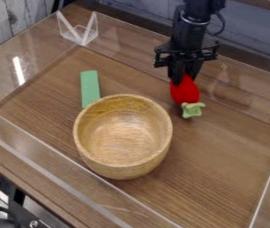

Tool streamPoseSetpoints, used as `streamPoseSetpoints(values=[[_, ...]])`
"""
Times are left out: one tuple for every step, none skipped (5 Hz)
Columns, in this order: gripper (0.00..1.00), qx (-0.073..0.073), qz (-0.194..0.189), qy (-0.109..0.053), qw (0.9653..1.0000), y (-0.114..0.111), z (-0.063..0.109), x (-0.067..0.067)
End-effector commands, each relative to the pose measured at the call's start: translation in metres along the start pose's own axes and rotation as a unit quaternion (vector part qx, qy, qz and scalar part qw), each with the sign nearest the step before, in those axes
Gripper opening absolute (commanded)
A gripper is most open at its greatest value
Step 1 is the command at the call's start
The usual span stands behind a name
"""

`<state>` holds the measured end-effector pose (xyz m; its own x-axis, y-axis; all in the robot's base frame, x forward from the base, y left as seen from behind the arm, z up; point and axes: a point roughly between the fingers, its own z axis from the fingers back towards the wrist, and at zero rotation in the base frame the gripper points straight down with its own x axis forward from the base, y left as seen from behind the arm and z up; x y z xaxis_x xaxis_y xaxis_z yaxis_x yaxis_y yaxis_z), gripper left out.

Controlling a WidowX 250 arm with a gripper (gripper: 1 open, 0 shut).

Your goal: Move the red object to the left side of the table

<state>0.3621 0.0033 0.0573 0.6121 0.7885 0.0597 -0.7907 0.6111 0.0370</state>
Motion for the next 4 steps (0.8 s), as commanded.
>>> streamPoseSetpoints(values=[[0.00,-0.038,0.000,-0.021,0.9991,-0.006,0.031,0.014],[0.00,-0.041,-0.012,-0.019,0.9989,-0.008,0.036,0.013],[0.00,-0.044,-0.024,-0.017,0.9986,-0.010,0.041,0.011],[0.00,-0.046,-0.036,-0.015,0.9982,-0.012,0.045,0.008]])
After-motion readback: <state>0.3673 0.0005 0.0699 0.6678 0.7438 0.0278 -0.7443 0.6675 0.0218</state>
